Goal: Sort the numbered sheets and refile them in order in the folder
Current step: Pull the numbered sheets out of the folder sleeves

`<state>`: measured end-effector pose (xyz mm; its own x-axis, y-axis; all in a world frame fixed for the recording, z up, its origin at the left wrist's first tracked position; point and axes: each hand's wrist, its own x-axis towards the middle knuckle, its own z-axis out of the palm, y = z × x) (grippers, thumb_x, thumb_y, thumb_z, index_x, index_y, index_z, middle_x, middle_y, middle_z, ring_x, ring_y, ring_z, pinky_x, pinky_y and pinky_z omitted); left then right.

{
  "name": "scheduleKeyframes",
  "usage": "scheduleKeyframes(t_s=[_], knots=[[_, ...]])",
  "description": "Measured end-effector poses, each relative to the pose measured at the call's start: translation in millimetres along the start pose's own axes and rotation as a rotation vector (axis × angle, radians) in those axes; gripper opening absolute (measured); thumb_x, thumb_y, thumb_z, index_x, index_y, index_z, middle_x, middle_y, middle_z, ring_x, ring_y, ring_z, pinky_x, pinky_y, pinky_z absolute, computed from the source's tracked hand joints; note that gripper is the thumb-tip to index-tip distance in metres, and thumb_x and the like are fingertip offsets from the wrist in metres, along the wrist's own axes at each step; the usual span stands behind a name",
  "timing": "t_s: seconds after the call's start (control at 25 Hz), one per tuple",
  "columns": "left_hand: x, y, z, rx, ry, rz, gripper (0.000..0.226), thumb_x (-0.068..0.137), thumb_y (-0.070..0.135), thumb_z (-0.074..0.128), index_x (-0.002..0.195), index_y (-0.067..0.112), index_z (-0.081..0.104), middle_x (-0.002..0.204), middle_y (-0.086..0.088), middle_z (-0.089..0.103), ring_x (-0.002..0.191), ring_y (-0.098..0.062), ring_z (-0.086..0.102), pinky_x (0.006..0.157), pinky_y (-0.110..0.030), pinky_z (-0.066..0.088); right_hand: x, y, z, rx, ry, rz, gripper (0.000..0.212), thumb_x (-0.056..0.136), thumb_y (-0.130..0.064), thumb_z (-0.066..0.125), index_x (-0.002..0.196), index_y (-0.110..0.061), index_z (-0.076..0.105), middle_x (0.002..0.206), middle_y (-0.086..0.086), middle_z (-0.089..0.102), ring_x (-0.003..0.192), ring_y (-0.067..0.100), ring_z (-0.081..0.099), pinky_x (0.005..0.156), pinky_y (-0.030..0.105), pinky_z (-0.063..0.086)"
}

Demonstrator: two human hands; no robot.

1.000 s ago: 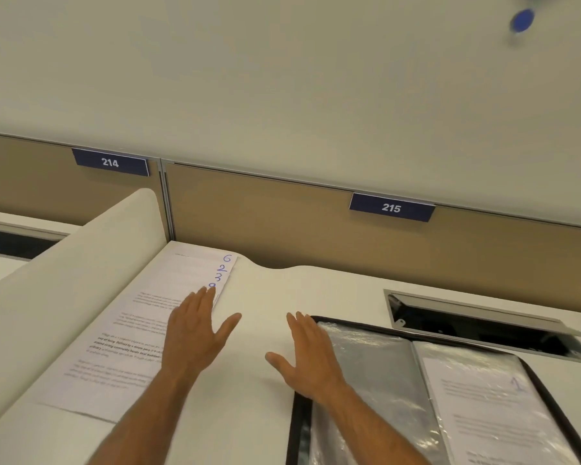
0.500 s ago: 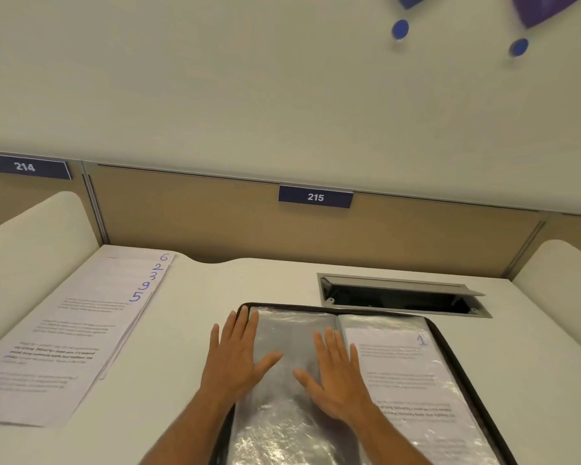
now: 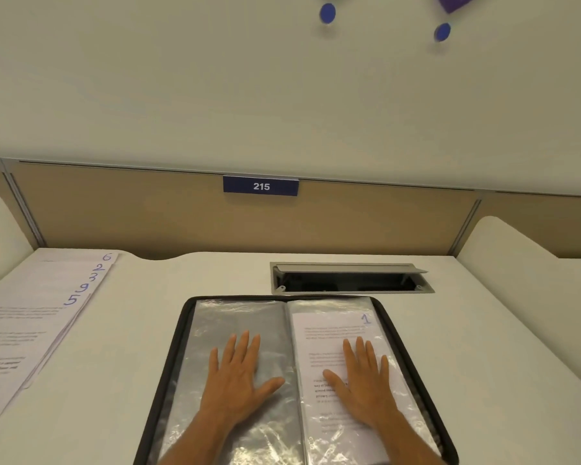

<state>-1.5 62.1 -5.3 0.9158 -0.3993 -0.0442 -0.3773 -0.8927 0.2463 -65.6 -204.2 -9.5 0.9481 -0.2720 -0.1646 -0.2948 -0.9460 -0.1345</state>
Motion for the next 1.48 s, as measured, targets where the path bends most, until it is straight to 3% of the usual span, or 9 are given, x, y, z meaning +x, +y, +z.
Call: scheduleKeyframes(t_s=[0.2,0.36,0.48,0.6,0.76,0.88,1.04,1.28,1.48], knots=[[-4,-2,18,0.054,-0.027,-0.033,0.113,0.065,0.098,-0.011,0.152,0.027,-0.019,0.162,-0.001,-0.024,0.149,-0.023,-0.022,0.118,-0.053,-0.016,1,33,-4,0.002,0.026,0.051,0.111,0.066,-0.088,-0.014,0.16,-0.029,-0.002,0.167,0.006,-0.014,0.154,0.029,-0.015,0.119,0.05,-0.012],[-5,-3,23,0.071,-0.016,-0.034,0.111,0.07,0.097,-0.009,0.156,0.027,-0.012,0.163,-0.001,-0.02,0.15,-0.023,-0.02,0.119,-0.053,-0.016,7,45,-16,0.133,0.08,0.188,0.082,0.093,-0.073,0.029,0.158,-0.024,0.017,0.166,0.011,0.013,0.152,0.032,0.014,0.123,0.047,0.014],[-6,-3,26,0.061,0.007,-0.03,0.106,0.075,0.095,-0.002,0.156,0.028,-0.009,0.164,-0.001,-0.017,0.15,-0.023,-0.019,0.118,-0.054,-0.015,15,47,-32,0.324,0.229,0.317,0.059,0.096,-0.043,0.058,0.146,-0.018,0.039,0.141,0.009,0.054,0.127,0.029,0.049,0.107,0.045,0.041],[-7,-3,25,0.064,0.007,-0.033,0.107,0.074,0.096,-0.004,0.157,0.028,-0.008,0.164,0.001,-0.017,0.151,-0.022,-0.018,0.117,-0.053,-0.017,26,49,-45,0.592,0.272,0.422,0.052,0.09,-0.015,0.069,0.138,-0.009,0.052,0.122,0.014,0.066,0.111,0.031,0.062,0.098,0.042,0.05],[-7,-2,25,0.037,0.016,-0.035,0.109,0.072,0.096,-0.006,0.158,0.029,-0.005,0.165,0.002,-0.014,0.151,-0.021,-0.018,0.118,-0.052,-0.016,33,56,-54,0.611,0.268,0.504,0.032,0.082,-0.013,0.076,0.114,-0.009,0.07,0.108,0.01,0.073,0.098,0.031,0.066,0.088,0.038,0.054],[-5,-1,23,0.025,-0.002,-0.06,0.107,0.075,0.096,0.003,0.159,0.03,-0.001,0.167,0.002,-0.011,0.153,-0.021,-0.013,0.121,-0.053,-0.012,37,55,-63,0.656,0.215,0.493,0.009,0.083,-0.014,0.074,0.09,-0.008,0.075,0.087,0.007,0.073,0.081,0.026,0.067,0.078,0.036,0.057],[3,6,-3,-0.028,-0.078,-0.1,0.102,0.076,0.089,0.038,0.157,0.032,0.017,0.166,0.002,0.009,0.152,-0.023,0.008,0.121,-0.052,0.006,43,40,-102,1.026,-0.06,0.551,0.019,0.084,-0.012,0.071,0.099,-0.001,0.066,0.091,0.019,0.072,0.081,0.03,0.072,0.081,0.044,0.062],[27,62,-71,-0.847,0.053,-0.124,0.059,0.084,0.063,0.066,0.129,0.026,0.057,0.128,0.007,0.06,0.108,-0.007,0.058,0.094,-0.029,0.051,26,-25,-164,1.256,-0.273,0.175,0.018,0.091,-0.013,0.063,0.103,0.0,0.067,0.107,0.019,0.072,0.089,0.032,0.075,0.073,0.038,0.06],[52,88,-136,-1.234,0.132,-0.25,0.049,0.083,0.063,0.068,0.101,0.018,0.064,0.098,-0.002,0.071,0.085,-0.019,0.071,0.068,-0.039,0.063,15,-84,-176,1.462,-0.399,-0.047,0.022,0.095,-0.019,0.057,0.096,-0.005,0.074,0.102,0.014,0.073,0.098,0.034,0.07,0.087,0.046,0.057]])
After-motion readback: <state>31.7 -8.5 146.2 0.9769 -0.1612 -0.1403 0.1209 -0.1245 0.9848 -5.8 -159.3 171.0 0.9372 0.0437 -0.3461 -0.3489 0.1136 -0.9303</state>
